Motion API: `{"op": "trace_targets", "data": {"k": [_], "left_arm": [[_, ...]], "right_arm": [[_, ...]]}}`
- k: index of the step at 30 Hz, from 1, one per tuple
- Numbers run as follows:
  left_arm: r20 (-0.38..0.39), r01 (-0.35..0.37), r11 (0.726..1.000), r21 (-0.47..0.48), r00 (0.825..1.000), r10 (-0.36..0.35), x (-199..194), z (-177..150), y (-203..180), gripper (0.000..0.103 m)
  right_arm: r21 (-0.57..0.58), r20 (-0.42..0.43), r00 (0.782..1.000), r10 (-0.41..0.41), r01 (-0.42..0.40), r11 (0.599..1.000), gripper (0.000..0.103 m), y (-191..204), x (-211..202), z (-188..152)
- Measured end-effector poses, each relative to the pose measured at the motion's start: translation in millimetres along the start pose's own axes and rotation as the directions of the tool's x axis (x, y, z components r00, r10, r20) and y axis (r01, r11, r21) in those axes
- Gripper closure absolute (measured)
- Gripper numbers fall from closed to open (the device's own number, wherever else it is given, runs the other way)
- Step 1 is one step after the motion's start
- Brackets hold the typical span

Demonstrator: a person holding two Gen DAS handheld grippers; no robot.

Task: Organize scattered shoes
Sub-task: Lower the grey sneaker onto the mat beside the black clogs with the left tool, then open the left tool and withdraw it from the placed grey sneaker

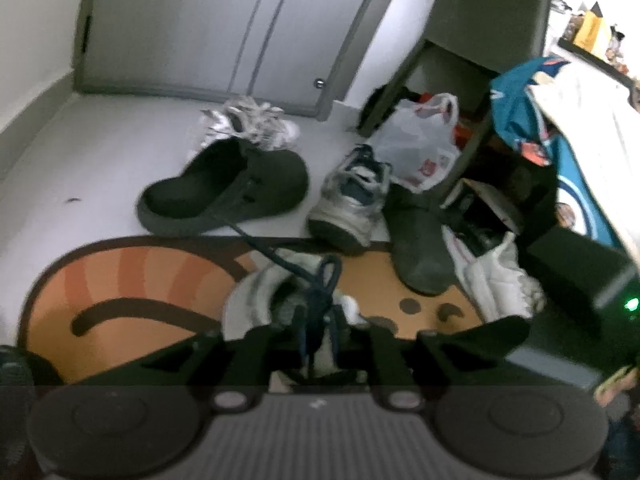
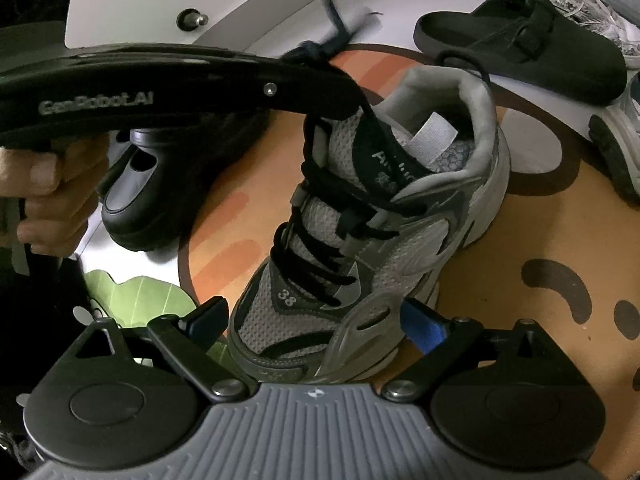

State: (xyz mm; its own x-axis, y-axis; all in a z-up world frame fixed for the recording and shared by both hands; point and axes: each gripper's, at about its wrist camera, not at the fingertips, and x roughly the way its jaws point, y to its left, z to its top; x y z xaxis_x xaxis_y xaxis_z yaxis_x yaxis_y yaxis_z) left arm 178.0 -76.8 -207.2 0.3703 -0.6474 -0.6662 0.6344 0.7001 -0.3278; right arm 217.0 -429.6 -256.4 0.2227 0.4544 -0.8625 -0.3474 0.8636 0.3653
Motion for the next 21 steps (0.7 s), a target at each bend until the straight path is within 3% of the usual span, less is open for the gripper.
{"op": "trace_targets", "data": {"k": [2,3,10,13,21], "left_arm": [[-0.01,-0.022,1.0,-0.012,1.0,0.022,0.2,1.5,3.0,0.058],[-0.014,-0.033,0.999,-0.021,0.999,0.032,0.2,2.1,5.1,0.056],[-0.019,-0.059,0.996,-0.072,0.998,0.057,-8.9,14.1,14.6,0.054],[0.01,-0.047,0.995,-0.083,0.999,0.048,-17.1,23.2,12.4,0.038],[0.074,-0.011,0.999,-0.035,0.997,0.014,-33.1,49.4,-11.3,0.03]], "right_arm": [[0.005,0.007,1.0,-0.006,0.006,1.0,0.007,-0.4,-4.9,0.2],[0.007,0.011,1.0,-0.009,0.009,1.0,0.007,-0.6,-7.4,0.3],[0.024,0.036,0.999,-0.031,0.03,0.999,0.007,-2.0,-24.6,0.9],[0.032,0.047,0.998,-0.041,0.039,0.999,0.007,-2.6,-31.9,1.1],[0.001,0.058,0.984,-0.17,0.17,0.985,0.007,3.0,-97.8,13.5]]}}
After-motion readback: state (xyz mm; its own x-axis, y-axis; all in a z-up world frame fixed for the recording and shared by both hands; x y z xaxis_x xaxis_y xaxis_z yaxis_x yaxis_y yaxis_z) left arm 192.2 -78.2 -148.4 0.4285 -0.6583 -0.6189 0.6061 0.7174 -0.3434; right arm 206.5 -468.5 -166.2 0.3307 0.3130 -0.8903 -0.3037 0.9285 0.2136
